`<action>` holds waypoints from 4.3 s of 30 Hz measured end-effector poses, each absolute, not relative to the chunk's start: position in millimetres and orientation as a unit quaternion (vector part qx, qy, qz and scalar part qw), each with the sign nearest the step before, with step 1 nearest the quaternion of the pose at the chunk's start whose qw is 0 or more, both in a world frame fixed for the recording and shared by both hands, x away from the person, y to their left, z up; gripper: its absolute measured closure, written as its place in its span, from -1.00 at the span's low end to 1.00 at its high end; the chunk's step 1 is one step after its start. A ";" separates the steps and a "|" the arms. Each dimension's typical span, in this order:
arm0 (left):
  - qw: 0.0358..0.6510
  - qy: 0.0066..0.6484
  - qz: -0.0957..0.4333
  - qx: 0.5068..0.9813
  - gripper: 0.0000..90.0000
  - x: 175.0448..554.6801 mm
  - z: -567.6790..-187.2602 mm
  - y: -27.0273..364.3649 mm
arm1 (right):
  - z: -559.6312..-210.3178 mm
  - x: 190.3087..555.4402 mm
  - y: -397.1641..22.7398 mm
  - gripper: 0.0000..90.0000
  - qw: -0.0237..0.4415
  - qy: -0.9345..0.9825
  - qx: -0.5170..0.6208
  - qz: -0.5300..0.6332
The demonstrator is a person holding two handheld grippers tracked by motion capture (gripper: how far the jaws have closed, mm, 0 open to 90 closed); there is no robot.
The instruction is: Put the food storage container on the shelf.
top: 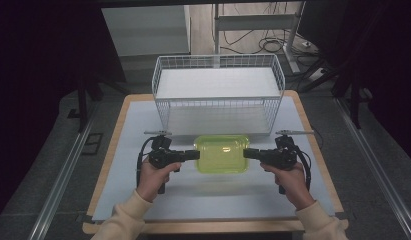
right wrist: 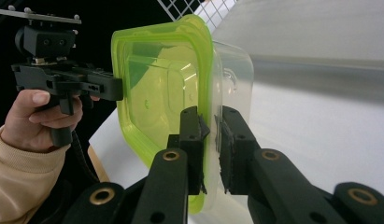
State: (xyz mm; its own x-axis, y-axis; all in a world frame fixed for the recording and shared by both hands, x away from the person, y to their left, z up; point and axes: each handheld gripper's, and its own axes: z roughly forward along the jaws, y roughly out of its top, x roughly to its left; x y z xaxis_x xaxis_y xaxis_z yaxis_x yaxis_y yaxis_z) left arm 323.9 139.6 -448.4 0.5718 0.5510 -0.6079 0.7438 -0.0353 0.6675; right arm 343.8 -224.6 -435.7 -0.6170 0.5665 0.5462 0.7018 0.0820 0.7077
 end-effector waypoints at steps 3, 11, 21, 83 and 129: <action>0.529 0.448 -0.086 0.716 0.80 324.6 -440.4 140.7 | -429.5 343.8 -224.0 0.80 0.059 -0.734 -0.429 -0.524; 0.534 0.443 -0.079 0.715 0.80 326.3 -428.9 141.2 | -417.1 344.9 -223.4 0.80 0.048 -0.733 -0.422 -0.531; 0.537 0.442 -0.071 0.715 0.80 328.5 -420.4 142.6 | -410.0 347.3 -221.4 0.80 0.046 -0.731 -0.420 -0.535; 0.560 0.424 -0.029 0.711 0.80 394.6 -334.5 162.2 | -323.5 410.6 -199.1 0.79 -0.004 -0.727 -0.394 -0.562; 0.536 0.467 -0.040 0.702 0.79 489.6 -321.9 162.1 | -309.2 505.4 -189.5 0.78 0.000 -0.706 -0.447 -0.550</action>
State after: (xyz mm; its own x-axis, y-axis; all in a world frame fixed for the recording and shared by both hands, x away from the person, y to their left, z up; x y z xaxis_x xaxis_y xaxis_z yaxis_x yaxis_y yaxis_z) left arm 489.6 162.1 -321.9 0.5612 0.6130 -0.5561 0.6982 0.0101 0.7158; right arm 505.4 -189.5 -309.2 -0.6012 0.6302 0.4913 0.6303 -0.0041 0.7764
